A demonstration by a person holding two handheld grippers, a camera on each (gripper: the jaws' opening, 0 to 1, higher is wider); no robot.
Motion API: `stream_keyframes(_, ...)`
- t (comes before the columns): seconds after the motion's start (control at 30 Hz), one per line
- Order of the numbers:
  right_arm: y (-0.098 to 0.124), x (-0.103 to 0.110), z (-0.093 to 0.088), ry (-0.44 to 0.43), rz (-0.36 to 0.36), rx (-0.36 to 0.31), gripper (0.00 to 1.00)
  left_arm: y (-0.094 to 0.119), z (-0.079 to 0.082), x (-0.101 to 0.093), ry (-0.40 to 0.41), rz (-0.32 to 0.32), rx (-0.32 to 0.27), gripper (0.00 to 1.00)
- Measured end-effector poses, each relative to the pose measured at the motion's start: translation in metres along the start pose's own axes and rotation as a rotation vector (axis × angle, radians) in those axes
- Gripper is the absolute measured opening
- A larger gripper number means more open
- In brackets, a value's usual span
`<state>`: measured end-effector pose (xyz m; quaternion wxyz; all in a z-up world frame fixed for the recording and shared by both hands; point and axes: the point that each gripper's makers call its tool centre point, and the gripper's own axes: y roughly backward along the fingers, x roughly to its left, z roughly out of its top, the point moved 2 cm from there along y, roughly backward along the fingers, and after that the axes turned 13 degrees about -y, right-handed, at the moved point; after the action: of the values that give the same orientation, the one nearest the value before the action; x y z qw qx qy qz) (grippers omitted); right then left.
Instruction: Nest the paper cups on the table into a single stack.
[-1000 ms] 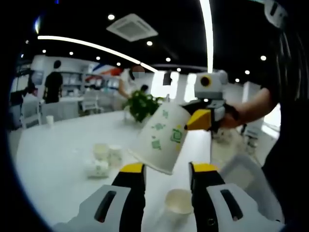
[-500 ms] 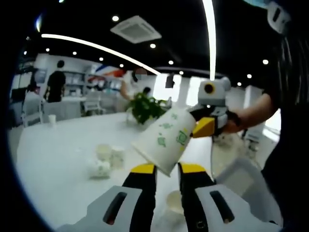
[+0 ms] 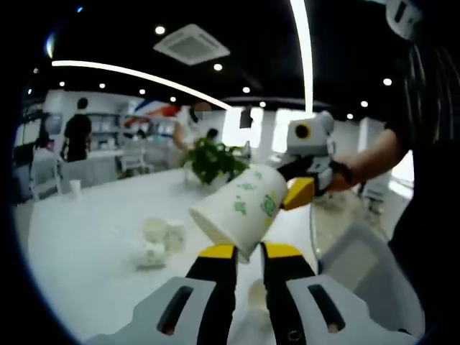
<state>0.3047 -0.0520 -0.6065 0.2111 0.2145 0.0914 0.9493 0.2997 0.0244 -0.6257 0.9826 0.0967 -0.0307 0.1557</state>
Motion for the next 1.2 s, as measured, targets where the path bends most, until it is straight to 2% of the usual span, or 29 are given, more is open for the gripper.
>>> stream_keyframes(0.43, 0.005, -0.007, -0.016, -0.028, 0.011, 0.046, 0.30, -0.002, 0.001, -0.013, -0.086, -0.085, 0.044, 0.02)
stream_keyframes(0.63, 0.005, -0.010, -0.022, -0.031, 0.001, 0.053, 0.29, -0.005, 0.001, -0.019, -0.098, -0.128, 0.070, 0.01)
stream_keyframes(0.93, 0.006, -0.009, -0.028, -0.042, 0.002, 0.054, 0.29, -0.005, 0.000, -0.020, -0.099, -0.145, 0.103, 0.00)
stream_keyframes(1.2, 0.009, -0.006, -0.032, -0.018, 0.001, 0.053, 0.31, -0.004, 0.002, -0.022, -0.118, -0.166, 0.139, 0.00)
